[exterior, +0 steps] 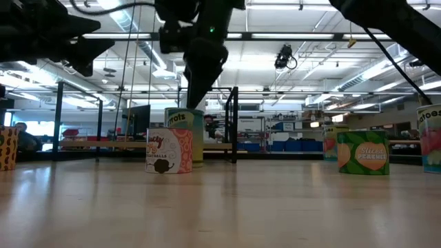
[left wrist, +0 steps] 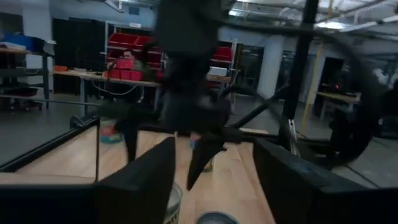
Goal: Pick and place cans onto a shelf
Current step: Put the canned carrots on the shelf
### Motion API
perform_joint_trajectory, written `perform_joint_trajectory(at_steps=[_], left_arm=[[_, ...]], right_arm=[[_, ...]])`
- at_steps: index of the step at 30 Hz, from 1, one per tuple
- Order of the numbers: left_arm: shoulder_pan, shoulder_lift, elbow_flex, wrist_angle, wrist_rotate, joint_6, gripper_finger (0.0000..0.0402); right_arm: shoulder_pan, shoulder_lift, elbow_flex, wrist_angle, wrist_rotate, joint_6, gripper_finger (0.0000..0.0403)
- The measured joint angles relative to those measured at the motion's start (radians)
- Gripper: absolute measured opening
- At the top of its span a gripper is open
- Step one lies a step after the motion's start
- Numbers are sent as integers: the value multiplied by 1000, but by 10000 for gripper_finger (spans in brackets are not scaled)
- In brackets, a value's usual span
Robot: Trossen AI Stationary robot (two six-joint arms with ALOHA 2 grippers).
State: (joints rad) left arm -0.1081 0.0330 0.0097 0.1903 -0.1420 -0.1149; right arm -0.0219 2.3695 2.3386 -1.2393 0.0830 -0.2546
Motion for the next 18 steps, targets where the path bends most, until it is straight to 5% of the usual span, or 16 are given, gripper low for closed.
perform_joint_trajectory(at_steps=[10, 18], left_arm=[[0, 196, 10, -16, -140, -75, 260], [0, 478, 171, -70, -143, -65, 286]], right_arm=[[63, -83, 0, -325, 43, 175, 375], [144, -325, -203, -269, 169, 369, 375]])
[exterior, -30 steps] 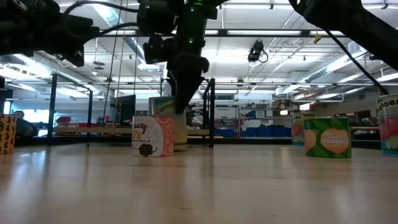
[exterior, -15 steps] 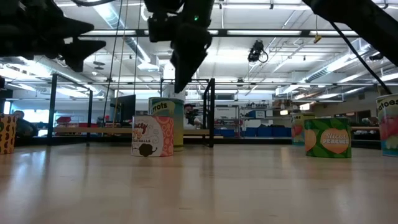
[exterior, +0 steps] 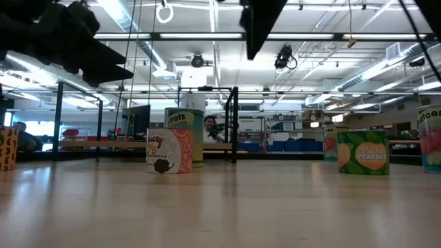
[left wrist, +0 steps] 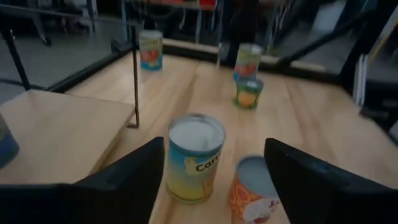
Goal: Pick and place cans onto a shelf
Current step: Put the canned carrots on the shelf
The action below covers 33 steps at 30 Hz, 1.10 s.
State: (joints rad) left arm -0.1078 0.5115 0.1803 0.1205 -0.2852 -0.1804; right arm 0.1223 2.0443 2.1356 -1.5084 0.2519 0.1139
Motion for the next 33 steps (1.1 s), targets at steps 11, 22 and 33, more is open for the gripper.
perform_joint_trajectory(at_steps=[11, 22, 33], left_arm=[[125, 377, 270, -78, 123, 34, 352], [230, 720, 453, -104, 302, 252, 353], [246, 856, 470, -79, 332, 298, 353]], right_arm=[[103, -401, -657, 562, 129, 105, 375], [106, -502, -1026, 902, 149, 134, 375], [108, -492, -1094, 963, 126, 173, 375]])
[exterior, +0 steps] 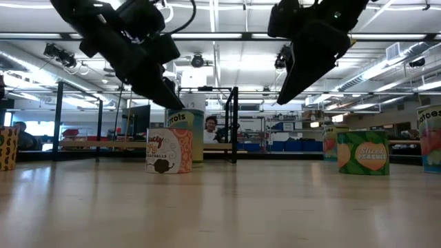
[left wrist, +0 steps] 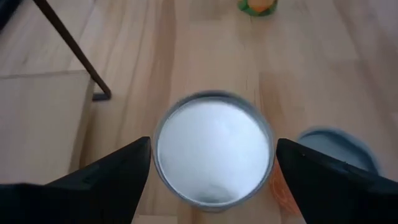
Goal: Pick and place cans onto a shelf
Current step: Put the canned carrots on the shelf
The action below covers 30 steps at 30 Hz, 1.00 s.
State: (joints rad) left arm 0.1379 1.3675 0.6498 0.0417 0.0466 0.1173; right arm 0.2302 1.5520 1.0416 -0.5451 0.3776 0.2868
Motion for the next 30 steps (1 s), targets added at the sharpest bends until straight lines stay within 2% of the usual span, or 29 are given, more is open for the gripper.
perform_joint_trajectory(at_steps=[7, 13, 17, 22, 26, 30], left_arm=[[0, 68, 0, 19, -27, 0, 353], [0, 105, 0, 112, -38, -13, 353], [0, 105, -1, 143, -39, -33, 349], [0, 105, 0, 144, -59, -69, 317], [-5, 104, -1, 143, -87, -97, 315], [-7, 29, 9, 96, -132, -133, 315]], right_arm=[[0, 0, 0, 58, -42, 2, 375], [-5, 0, 0, 75, -64, 1, 375], [-5, 0, 0, 76, -65, 2, 375], [-6, 0, 0, 81, -65, 2, 375], [-6, 0, 0, 80, -65, 2, 375], [-6, 1, 0, 80, -65, 1, 375]])
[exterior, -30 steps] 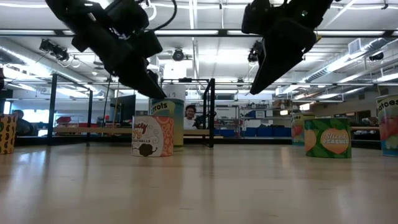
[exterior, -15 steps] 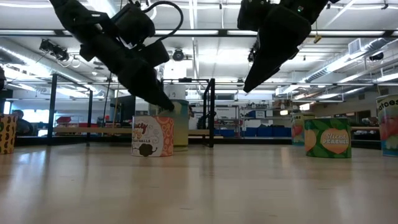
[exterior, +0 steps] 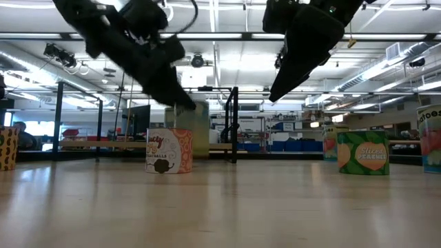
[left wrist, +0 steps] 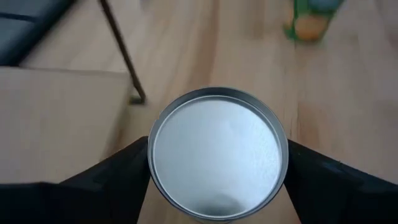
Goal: Pick and place cans onto a shelf
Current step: Put the canned carrots on the shelf
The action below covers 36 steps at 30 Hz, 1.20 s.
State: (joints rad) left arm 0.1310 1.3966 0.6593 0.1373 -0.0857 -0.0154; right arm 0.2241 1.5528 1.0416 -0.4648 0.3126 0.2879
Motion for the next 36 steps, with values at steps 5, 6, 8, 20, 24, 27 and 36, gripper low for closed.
perform_joint_trajectory(at_steps=[5, 6, 8, 20, 24, 27, 36], left_arm=[[5, -201, 25, -116, -108, 0, 315], [9, -236, 25, -147, -143, 0, 315], [26, -305, 25, -213, -223, -5, 315], [176, -295, -62, -210, -318, -80, 315], [193, -296, -64, -122, -295, -71, 320], [198, -296, -64, -138, -260, -78, 327], [241, -173, -65, -71, -250, -78, 325]], right_arm=[[-4, 0, 0, 9, 0, -14, 375], [-4, 0, 0, 15, 0, -20, 375], [-5, 0, 0, 25, 0, -34, 375], [-56, 0, 0, 64, 0, -87, 375], [-67, 0, 0, 71, -15, -111, 375], [-74, 0, 0, 72, -39, -109, 375], [-84, 0, 0, 89, -47, -134, 375]])
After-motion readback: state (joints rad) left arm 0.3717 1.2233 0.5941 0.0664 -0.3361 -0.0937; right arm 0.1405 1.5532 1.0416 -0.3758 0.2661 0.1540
